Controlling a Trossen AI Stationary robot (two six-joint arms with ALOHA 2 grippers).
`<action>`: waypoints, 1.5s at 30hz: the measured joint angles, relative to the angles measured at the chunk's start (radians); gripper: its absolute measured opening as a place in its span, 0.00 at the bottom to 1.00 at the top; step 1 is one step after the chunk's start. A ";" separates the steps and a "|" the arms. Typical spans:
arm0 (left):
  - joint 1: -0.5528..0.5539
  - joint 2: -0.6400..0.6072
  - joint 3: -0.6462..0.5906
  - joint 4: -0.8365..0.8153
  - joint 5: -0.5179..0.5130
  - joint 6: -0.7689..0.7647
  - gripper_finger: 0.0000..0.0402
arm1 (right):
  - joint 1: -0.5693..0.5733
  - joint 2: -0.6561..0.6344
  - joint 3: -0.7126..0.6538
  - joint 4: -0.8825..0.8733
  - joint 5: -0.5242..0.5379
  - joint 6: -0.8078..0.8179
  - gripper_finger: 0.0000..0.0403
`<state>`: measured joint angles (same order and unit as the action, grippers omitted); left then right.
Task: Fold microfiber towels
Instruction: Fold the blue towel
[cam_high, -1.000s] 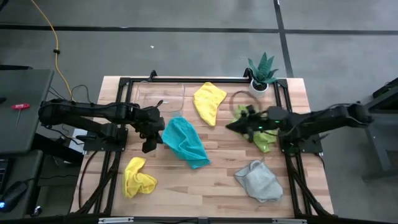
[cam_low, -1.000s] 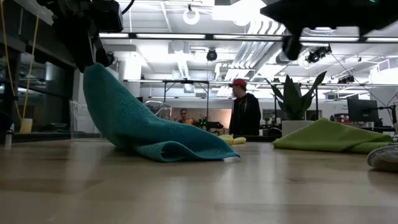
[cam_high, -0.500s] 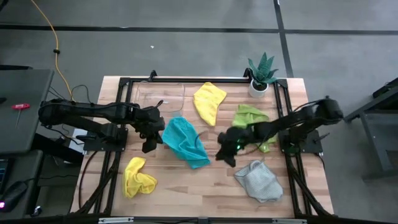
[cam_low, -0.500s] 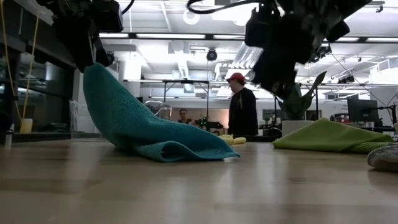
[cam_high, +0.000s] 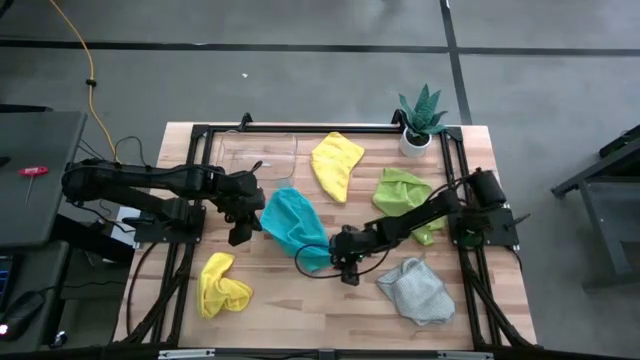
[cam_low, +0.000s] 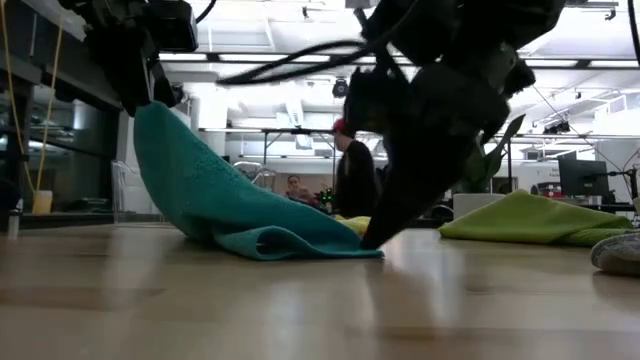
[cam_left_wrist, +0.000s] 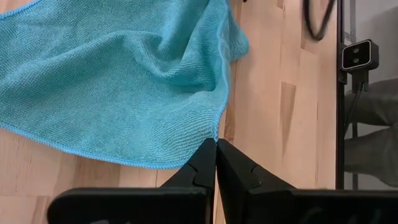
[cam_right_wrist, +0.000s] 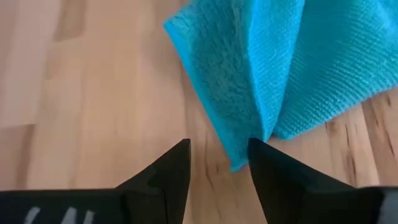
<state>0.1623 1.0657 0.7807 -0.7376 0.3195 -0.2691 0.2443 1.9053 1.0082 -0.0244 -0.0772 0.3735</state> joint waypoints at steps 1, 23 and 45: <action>0.000 0.000 0.000 0.000 0.000 0.000 0.00 | 0.000 0.008 0.015 -0.010 -0.003 0.006 0.38; 0.000 0.000 0.000 0.000 0.000 -0.001 0.00 | -0.002 -0.009 0.143 -0.321 0.221 -0.062 0.38; 0.000 0.000 0.000 0.000 0.000 -0.001 0.00 | 0.011 0.037 0.139 -0.271 0.155 0.098 0.26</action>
<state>0.1619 1.0657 0.7811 -0.7376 0.3195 -0.2699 0.2550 1.9423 1.1469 -0.2958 0.0777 0.4713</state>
